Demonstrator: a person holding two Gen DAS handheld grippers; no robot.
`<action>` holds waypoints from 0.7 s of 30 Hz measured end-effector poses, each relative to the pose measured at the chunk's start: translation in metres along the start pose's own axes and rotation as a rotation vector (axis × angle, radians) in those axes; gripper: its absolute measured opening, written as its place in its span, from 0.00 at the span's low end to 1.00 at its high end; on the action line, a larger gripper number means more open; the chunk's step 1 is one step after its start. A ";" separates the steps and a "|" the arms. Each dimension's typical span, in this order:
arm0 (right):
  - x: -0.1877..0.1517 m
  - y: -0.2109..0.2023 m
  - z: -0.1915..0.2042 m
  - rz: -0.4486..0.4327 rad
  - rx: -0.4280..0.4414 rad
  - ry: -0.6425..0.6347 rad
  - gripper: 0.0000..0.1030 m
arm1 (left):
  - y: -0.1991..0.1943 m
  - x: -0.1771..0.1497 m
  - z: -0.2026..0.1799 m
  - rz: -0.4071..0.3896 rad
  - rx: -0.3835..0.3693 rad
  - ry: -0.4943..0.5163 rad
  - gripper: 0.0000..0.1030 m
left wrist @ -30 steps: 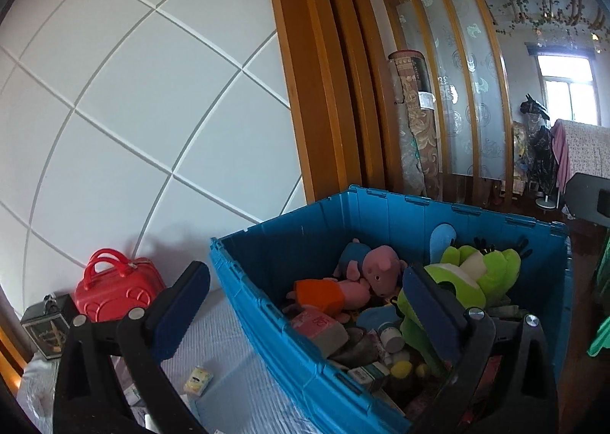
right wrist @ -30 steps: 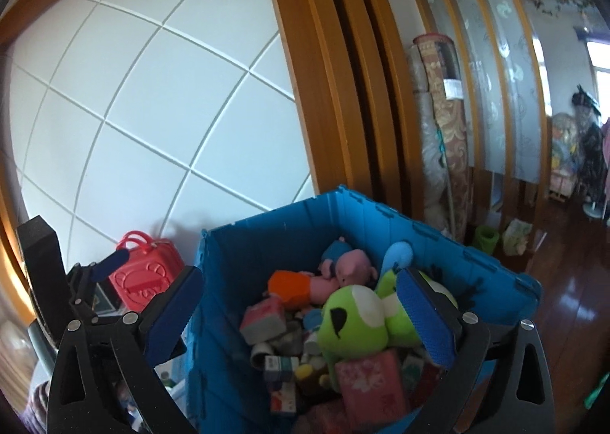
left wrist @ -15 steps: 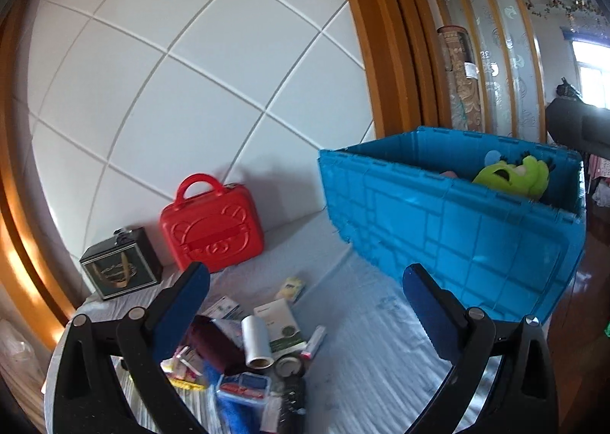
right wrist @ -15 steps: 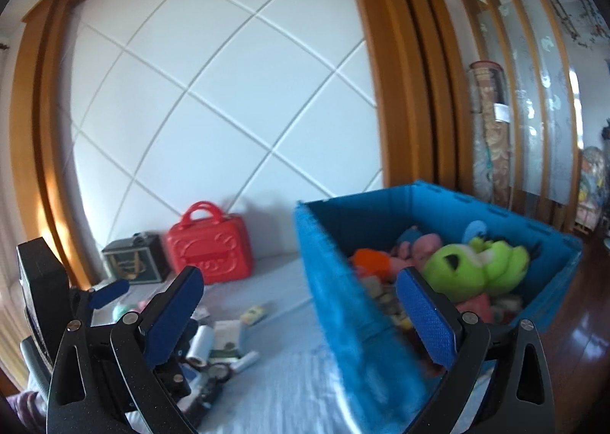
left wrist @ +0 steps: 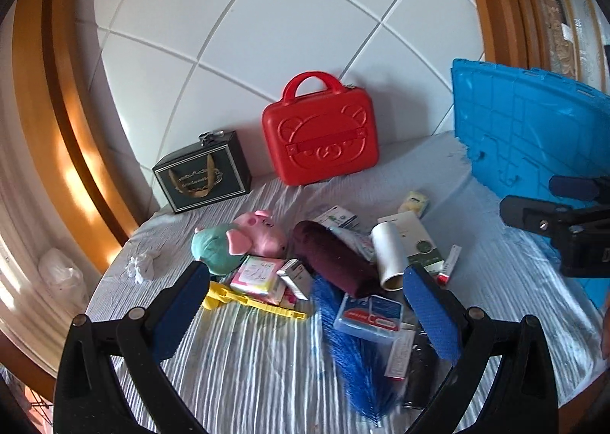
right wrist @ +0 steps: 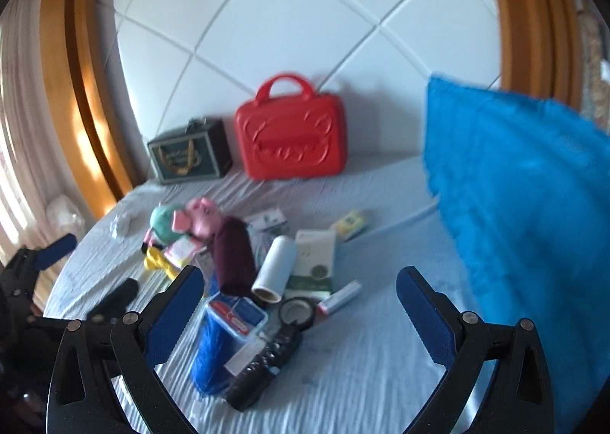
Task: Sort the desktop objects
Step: 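Return both tools from the crate to the items on the bed, then grasp the white paper roll with the right tool while the left tool grasps the maroon sock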
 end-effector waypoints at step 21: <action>0.018 0.257 0.028 0.400 0.021 -0.067 0.48 | 0.151 0.007 0.016 0.211 -0.087 -0.085 1.00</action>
Point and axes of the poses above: each gripper's, at about its wrist camera, not at the fingertips, and y roughly the way its jaws point, z to its left, x to its top, the point moved 2 cm from there along y, roughly the way its jaws point, and after that the axes turned 11 degrees about z, right-handed, at the moved point
